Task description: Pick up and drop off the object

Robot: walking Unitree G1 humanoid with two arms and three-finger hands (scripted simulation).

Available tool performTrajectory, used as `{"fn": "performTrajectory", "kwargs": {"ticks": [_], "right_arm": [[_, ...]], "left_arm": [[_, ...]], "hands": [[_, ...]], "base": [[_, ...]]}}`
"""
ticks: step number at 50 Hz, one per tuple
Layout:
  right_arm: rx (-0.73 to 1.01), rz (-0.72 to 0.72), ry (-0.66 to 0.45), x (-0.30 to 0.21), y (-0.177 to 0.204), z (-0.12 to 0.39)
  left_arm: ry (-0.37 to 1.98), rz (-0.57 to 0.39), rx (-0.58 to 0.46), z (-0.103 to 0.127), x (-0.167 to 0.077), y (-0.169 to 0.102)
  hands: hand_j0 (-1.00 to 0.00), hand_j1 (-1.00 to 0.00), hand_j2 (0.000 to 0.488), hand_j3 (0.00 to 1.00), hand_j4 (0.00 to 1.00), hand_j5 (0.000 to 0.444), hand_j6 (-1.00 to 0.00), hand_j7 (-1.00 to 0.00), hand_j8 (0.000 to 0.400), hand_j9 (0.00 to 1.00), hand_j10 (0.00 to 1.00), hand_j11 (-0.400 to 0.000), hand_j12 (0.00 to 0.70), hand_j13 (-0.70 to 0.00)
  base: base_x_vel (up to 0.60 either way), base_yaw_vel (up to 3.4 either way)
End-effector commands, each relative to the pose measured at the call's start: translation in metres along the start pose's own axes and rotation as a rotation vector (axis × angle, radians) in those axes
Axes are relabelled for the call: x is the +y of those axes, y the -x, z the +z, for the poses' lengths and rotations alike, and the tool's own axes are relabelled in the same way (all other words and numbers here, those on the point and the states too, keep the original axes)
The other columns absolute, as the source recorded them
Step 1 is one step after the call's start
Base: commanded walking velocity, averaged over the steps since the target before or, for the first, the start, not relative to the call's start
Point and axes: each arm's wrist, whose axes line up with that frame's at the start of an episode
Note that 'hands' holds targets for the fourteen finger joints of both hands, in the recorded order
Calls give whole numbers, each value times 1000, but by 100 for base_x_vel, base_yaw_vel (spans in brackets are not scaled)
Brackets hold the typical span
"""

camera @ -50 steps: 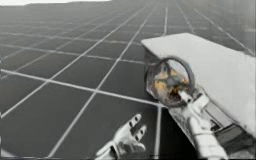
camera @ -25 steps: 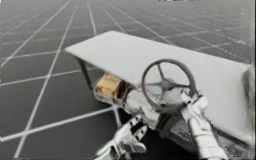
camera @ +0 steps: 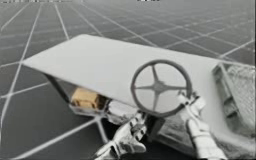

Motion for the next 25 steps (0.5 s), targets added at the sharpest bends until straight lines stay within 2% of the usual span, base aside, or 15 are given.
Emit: {"fn": "performTrajectory", "kwargs": {"ticks": [1, 21, 22, 23, 25], "right_arm": [[-55, 11, -61, 0, -1, 18], [-55, 11, -61, 0, -1, 18], [-90, -24, -57, 90, -157, 90], [-87, -49, -44, 78, -171, 84], [-136, -59, -52, 78, -185, 118]], "left_arm": [[-24, -5, -1, 2, -6, -1], [-24, -5, -1, 2, -6, -1], [-18, -51, 17, 107, -19, -174], [-21, -30, 29, 101, -8, -187], [-40, -28, 40, 109, -16, -188]], "hands": [[0, 0, 0, 1000, 1000, 0, 0, 0, 0, 1000, 1000, -400, 0, -700], [0, 0, 0, 1000, 1000, 0, 0, 0, 0, 1000, 1000, -400, 0, -700], [0, 0, 0, 1000, 1000, 0, 0, 0, 0, 1000, 1000, -400, 0, -700], [0, 0, 0, 1000, 1000, 0, 0, 0, 0, 1000, 1000, -400, 0, -700], [0, 0, 0, 1000, 1000, 0, 0, 0, 0, 1000, 1000, -400, 0, -700]], "base": [[20, -30], [18, -23], [0, -8], [0, -9], [0, -9]]}}
